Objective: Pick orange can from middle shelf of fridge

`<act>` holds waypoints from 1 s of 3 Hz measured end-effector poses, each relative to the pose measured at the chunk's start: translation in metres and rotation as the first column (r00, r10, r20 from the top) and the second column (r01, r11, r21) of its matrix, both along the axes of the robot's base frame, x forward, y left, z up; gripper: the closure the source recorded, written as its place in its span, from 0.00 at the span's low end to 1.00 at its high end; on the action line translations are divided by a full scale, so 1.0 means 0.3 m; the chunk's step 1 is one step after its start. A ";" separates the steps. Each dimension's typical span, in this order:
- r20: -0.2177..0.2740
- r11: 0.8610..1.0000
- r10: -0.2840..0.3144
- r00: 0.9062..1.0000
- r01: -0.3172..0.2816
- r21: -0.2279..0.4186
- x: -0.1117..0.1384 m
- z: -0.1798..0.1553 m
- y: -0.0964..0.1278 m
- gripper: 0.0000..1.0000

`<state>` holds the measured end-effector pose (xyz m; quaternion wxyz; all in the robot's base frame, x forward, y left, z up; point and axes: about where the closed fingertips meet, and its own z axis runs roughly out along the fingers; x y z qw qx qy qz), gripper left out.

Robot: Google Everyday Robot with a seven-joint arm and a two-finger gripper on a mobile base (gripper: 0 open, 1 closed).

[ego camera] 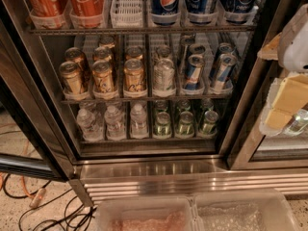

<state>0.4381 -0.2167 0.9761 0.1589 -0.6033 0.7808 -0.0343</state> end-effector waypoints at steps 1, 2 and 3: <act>0.000 1.000 0.000 1.000 0.000 0.000 0.000 0.000 0.000 0.00; 0.003 1.000 -0.004 1.000 0.004 0.022 0.004 -0.011 0.018 0.00; -0.017 0.991 -0.028 0.999 0.029 0.127 0.010 -0.089 0.101 0.00</act>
Offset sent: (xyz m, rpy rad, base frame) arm 0.0017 0.0102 -0.0122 0.0488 0.0133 -0.0085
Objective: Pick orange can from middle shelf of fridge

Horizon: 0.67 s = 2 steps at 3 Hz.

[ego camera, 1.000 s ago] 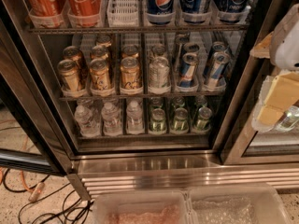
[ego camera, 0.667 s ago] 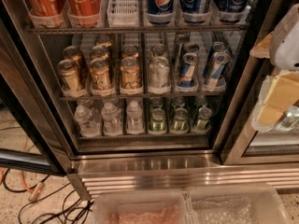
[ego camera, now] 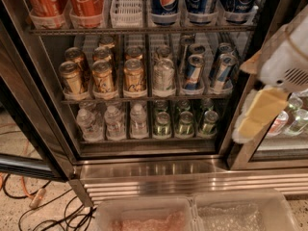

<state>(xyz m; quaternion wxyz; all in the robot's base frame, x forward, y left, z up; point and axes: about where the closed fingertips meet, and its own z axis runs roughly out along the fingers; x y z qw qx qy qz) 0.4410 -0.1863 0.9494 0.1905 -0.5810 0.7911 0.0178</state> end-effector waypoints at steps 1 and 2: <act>-0.030 0.991 0.012 0.999 -0.008 0.132 0.020 -0.099 0.179 0.00; -0.033 0.967 0.018 0.999 -0.009 0.255 0.050 -0.170 0.338 0.00</act>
Offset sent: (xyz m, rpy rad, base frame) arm 0.0263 0.1513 -0.0842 0.4062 0.0731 0.0174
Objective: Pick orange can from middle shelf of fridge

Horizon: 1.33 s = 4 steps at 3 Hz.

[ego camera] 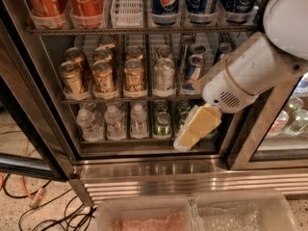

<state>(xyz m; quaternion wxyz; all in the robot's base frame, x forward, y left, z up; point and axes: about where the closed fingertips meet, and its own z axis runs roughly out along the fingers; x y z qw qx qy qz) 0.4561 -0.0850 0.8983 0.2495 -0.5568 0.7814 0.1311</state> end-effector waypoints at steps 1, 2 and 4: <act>0.000 1.000 0.000 1.000 0.000 0.000 0.000 0.000 0.000 0.00; -0.016 0.998 -0.012 1.000 0.013 0.063 -0.001 -0.059 0.051 0.00; -0.035 0.956 -0.005 0.999 0.015 0.294 0.026 -0.233 0.274 0.00</act>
Offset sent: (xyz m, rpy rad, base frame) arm 0.0017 0.0410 -0.0531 0.1839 0.0512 -0.0403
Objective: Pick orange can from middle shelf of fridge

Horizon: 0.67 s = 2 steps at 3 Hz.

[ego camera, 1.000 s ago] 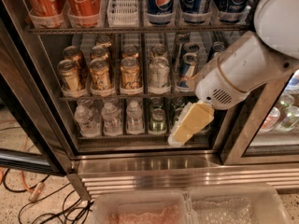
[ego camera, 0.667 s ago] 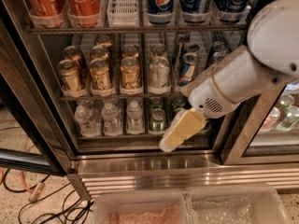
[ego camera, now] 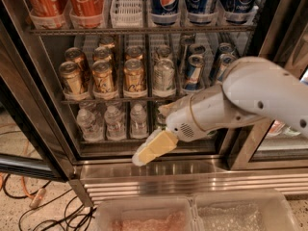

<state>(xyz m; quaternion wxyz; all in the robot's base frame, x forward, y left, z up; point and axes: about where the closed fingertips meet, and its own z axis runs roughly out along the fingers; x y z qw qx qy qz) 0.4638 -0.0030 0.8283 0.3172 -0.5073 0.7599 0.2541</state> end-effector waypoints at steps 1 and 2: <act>0.041 0.995 -0.032 0.999 0.028 0.095 0.014 -0.041 0.103 0.00; 0.089 0.984 -0.076 0.993 0.060 0.169 0.044 -0.076 0.193 0.00</act>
Offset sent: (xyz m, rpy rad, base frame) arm 0.0292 0.0853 -0.0351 0.2601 -0.1665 -0.1317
